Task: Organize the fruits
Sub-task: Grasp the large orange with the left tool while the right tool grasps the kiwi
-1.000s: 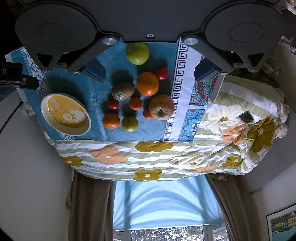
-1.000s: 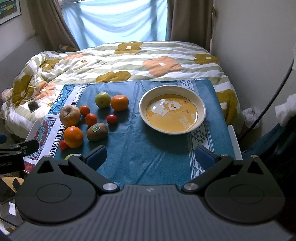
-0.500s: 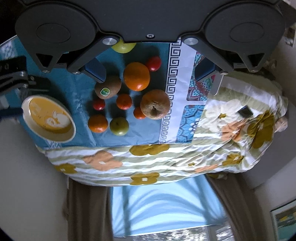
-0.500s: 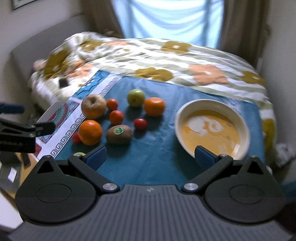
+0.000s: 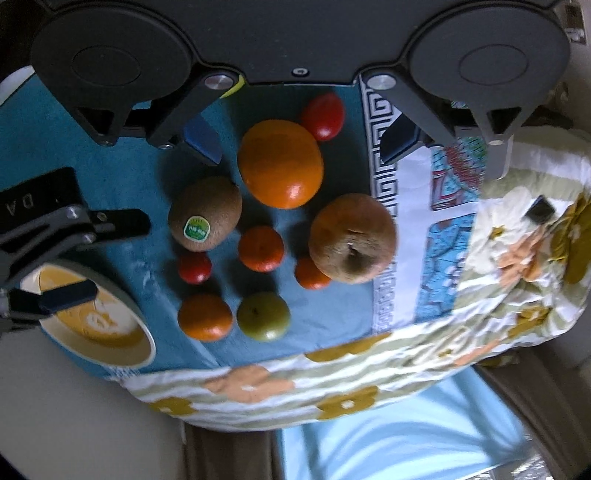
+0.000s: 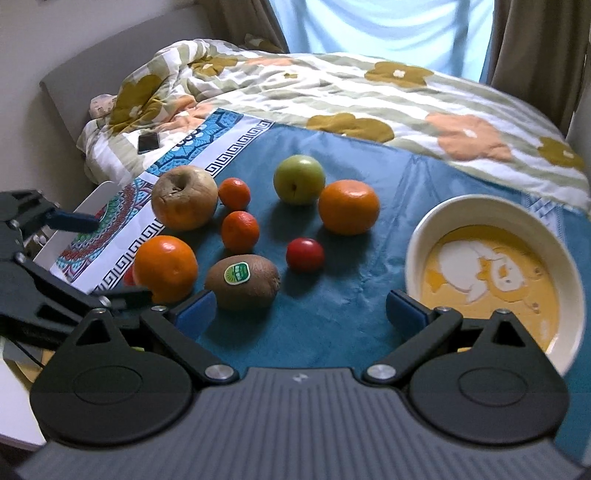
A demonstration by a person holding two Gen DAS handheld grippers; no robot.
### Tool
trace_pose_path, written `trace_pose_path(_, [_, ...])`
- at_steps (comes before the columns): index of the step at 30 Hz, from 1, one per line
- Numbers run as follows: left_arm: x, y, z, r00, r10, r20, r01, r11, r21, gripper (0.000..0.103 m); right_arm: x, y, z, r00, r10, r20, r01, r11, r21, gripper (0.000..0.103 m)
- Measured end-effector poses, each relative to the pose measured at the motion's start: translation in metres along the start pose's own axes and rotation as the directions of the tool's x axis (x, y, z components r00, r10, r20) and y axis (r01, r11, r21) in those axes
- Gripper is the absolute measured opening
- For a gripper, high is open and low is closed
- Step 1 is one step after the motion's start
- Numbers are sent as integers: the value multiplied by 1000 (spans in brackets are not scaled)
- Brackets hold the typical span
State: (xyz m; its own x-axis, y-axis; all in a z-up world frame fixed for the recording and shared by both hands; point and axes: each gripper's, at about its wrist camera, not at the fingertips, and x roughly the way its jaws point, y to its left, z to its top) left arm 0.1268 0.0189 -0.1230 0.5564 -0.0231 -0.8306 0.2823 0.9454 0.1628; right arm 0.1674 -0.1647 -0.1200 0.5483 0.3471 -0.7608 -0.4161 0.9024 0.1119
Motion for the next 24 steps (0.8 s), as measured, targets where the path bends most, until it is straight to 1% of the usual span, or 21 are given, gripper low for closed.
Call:
trace_pose_path(3, [13,-1,1,1000,-22,-14,23,999,39,90,11,-1,2,1000,-2,-14,2,999,35,103])
trace_pose_path(8, [27,-3,3,998,-57,-31,59,995,76,81,21,0,5,1000,3,-30,0,997,78,103])
trace_pose_path(12, [34,-4,3,996,-74,-46,79,991,106,64,27,0,5,999,11,-44,-6,994,108,103])
trace_pose_path(17, [35,1,3,993,-108,-40,112,988,107,63,33,4,6,998,20,-57,-13,993,121,103])
trace_pose_path(24, [37,8,5,993,-111,-28,113,988,104,63,41,11,8,997,31,-67,-23,992,120,103])
